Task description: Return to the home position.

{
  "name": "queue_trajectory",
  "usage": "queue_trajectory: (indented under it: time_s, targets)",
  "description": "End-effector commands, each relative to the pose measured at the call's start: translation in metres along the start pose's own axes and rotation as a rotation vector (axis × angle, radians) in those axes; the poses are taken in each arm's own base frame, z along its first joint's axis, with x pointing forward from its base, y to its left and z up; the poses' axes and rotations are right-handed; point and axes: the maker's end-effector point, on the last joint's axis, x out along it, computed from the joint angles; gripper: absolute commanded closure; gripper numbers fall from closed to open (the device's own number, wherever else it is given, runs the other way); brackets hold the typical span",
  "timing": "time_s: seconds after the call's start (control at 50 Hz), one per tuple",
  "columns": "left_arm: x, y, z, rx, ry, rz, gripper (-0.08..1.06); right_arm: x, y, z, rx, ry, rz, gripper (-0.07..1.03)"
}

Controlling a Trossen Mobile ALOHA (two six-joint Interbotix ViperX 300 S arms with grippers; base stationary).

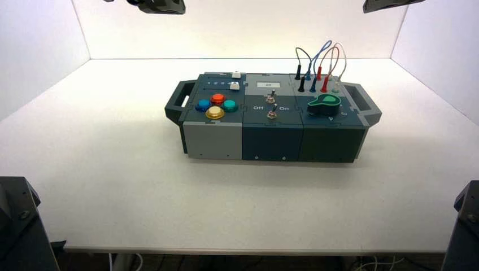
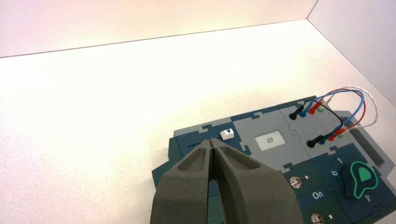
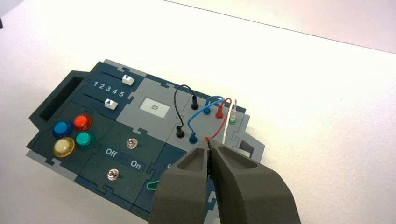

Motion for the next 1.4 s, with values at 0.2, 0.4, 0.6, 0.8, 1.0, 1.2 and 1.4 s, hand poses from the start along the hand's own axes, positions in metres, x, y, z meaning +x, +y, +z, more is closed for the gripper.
queue_trajectory:
  time_s: [0.2,0.4,0.6,0.8,1.0,1.2,1.4]
  targets:
    - [-0.019,-0.007,0.025,-0.001,-0.07,-0.021,1.01,-0.003,-0.001,0.014,-0.001,-0.037,-0.004,0.99]
    - [-0.026,-0.008,0.028,0.0,-0.072,-0.027,1.01,-0.004,-0.001,0.016,-0.003,-0.044,-0.004,0.99]
    - [-0.038,-0.01,0.031,-0.004,-0.073,-0.034,1.01,-0.008,-0.001,0.014,0.001,-0.046,-0.003,0.99]
    - [-0.062,-0.013,0.043,-0.004,-0.117,-0.05,1.01,-0.025,-0.001,0.025,0.004,-0.12,-0.002,0.99]
    - [-0.088,-0.016,0.054,0.01,-0.16,-0.065,1.01,-0.046,0.0,0.033,0.006,-0.204,-0.002,0.99]
    - [-0.109,-0.018,0.049,0.014,-0.14,-0.077,1.01,-0.069,0.0,0.035,0.005,-0.267,-0.002,0.99]
    - [-0.129,-0.017,0.04,0.017,-0.149,-0.085,1.01,-0.09,0.0,0.029,0.006,-0.292,-0.001,0.99]
